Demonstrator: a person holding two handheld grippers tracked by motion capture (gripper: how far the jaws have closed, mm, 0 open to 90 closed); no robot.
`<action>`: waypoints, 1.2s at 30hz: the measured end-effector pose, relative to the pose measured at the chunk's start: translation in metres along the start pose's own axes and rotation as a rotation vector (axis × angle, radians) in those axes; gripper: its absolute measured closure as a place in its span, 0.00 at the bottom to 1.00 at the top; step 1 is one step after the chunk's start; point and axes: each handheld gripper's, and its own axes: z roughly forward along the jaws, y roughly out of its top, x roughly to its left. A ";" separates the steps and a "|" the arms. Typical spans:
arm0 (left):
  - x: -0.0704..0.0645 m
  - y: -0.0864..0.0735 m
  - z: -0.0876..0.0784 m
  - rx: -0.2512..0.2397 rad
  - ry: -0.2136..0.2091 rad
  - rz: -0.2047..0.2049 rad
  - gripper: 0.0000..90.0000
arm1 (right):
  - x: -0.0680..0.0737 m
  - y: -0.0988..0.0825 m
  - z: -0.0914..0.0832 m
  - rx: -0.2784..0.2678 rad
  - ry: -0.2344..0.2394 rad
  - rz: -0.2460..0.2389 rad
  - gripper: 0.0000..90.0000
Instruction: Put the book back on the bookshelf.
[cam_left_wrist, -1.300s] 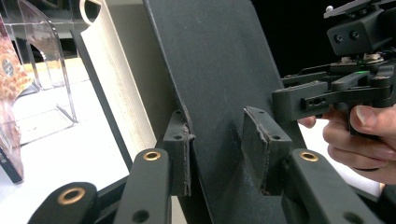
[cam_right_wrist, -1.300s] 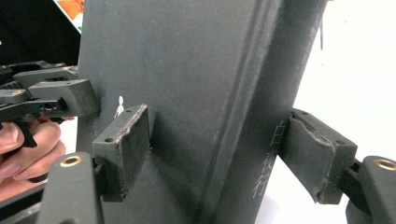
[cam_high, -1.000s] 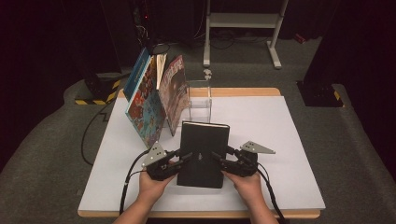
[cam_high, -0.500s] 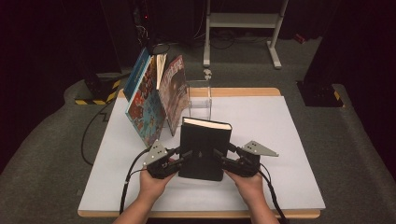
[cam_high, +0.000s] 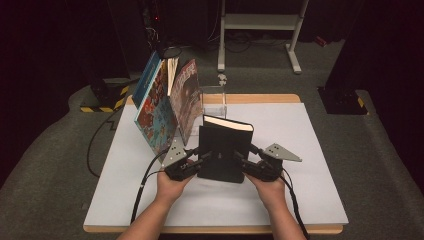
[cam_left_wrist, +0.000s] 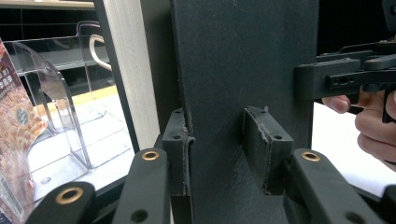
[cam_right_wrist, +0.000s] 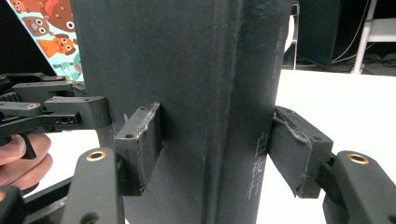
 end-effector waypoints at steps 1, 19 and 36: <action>0.000 -0.001 -0.001 0.002 -0.002 0.008 0.70 | 0.000 -0.001 0.000 -0.004 0.000 -0.002 0.41; -0.003 -0.015 -0.016 0.028 0.032 0.091 0.66 | 0.012 -0.013 -0.015 0.000 -0.005 -0.070 0.40; 0.019 -0.022 -0.052 0.034 0.109 0.048 0.53 | 0.021 -0.020 -0.017 0.006 0.028 -0.101 0.35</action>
